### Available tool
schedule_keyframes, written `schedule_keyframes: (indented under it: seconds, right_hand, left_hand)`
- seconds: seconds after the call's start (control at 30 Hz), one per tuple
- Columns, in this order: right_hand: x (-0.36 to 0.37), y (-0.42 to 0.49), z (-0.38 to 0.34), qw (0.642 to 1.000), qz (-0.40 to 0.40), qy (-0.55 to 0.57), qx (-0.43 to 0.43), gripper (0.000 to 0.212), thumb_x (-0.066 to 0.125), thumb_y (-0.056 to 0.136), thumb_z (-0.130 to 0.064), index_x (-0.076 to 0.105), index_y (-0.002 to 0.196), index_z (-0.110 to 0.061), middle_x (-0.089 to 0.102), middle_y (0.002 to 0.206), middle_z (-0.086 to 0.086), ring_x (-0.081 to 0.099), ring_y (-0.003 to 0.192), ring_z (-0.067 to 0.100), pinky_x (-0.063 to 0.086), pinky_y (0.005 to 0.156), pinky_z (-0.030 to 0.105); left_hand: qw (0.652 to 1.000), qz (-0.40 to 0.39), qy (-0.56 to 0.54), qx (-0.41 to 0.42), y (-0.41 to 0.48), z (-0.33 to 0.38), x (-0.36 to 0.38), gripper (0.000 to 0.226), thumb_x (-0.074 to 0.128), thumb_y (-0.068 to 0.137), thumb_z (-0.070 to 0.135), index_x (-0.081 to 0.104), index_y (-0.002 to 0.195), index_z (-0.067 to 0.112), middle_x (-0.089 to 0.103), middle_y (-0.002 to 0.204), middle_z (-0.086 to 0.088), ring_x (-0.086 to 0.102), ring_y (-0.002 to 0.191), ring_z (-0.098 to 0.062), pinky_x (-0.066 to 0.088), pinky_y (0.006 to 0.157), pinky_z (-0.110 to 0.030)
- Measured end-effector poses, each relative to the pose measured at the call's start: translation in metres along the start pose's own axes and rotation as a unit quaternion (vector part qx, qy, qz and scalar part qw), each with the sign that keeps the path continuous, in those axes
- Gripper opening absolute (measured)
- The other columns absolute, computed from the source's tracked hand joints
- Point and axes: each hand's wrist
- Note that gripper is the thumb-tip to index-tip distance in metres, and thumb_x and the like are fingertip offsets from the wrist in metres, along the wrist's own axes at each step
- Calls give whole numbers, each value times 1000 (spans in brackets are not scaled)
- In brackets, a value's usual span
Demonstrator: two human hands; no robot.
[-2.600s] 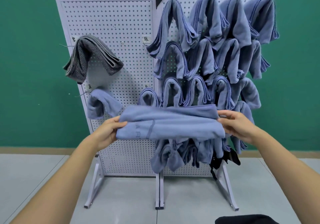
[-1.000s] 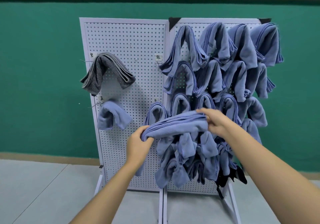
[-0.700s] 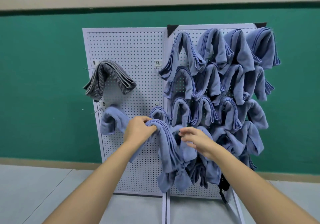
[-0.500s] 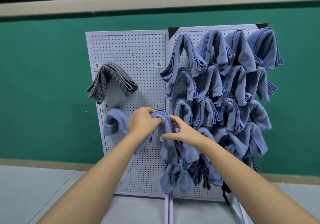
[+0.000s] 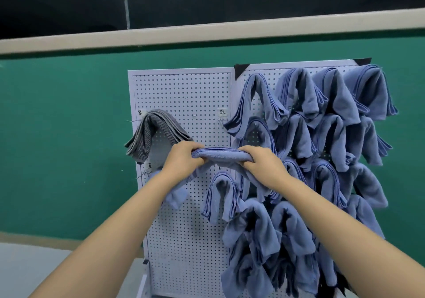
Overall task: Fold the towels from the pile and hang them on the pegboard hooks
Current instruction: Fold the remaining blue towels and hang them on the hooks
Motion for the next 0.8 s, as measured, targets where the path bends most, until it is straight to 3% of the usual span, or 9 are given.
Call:
schedule_keyframes:
  seconds: [0.13, 0.27, 0.33, 0.4, 0.5, 0.67, 0.8]
  right_hand:
    - [-13, 34, -6, 1000, -16, 8, -19, 16, 53, 94, -20, 67, 99, -15, 68, 87, 5, 61, 78, 24, 52, 72, 46]
    - [-18, 75, -21, 997, 56, 56, -21, 18, 52, 93, -13, 60, 79, -6, 63, 74, 9, 55, 69, 26, 45, 63, 37]
    - [-18, 98, -30, 992, 109, 67, -10, 27, 49, 92, -9, 48, 65, -13, 51, 63, 4, 44, 61, 21, 35, 55, 28]
    - [-16, 121, -36, 984, 155, 83, 12, 23, 47, 92, -9, 47, 69, -12, 49, 67, 3, 42, 63, 19, 31, 49, 20]
    - [-9, 147, -37, 976, 199, 80, 46, 14, 41, 97, -13, 51, 90, -6, 52, 81, 9, 46, 71, 24, 30, 53, 29]
    - [11, 158, -14, 980, 184, -7, 73, 7, 35, 97, -6, 39, 102, -9, 43, 73, 7, 40, 65, 25, 29, 53, 34]
    - [34, 164, -3, 981, 177, -4, 80, 17, 38, 95, -4, 40, 113, -6, 52, 88, 15, 48, 72, 28, 35, 58, 36]
  left_hand:
    - [999, -5, -12, 48, 27, -15, -11, 16, 65, 86, 11, 73, 99, 15, 73, 89, -2, 65, 87, -21, 48, 77, -36]
    - [995, 70, -39, 65, 65, -14, -22, 19, 57, 90, 6, 70, 104, 9, 71, 96, -9, 64, 91, -24, 52, 80, -39]
    - [989, 117, -60, 62, 88, -11, -25, 20, 54, 90, 3, 69, 101, 6, 70, 93, -12, 64, 89, -28, 52, 80, -44]
    - [984, 156, -69, 52, 110, -8, -24, 19, 52, 89, 2, 68, 97, 3, 69, 90, -15, 62, 87, -32, 52, 78, -47]
    - [977, 184, -103, 34, 139, -7, -15, 17, 52, 91, 6, 68, 95, 5, 68, 88, -11, 62, 86, -30, 52, 76, -45]
    - [978, 176, -112, 29, 167, -15, 15, 19, 50, 90, 5, 68, 90, 11, 67, 84, -10, 60, 80, -29, 50, 72, -42]
    - [977, 178, -120, 19, 175, -30, 39, 22, 47, 89, 6, 68, 90, 14, 69, 86, -13, 62, 80, -31, 52, 71, -45]
Point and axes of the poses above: each hand's wrist, its own y-axis towards the middle knuckle, its own x-axis out of the palm, z = x × y
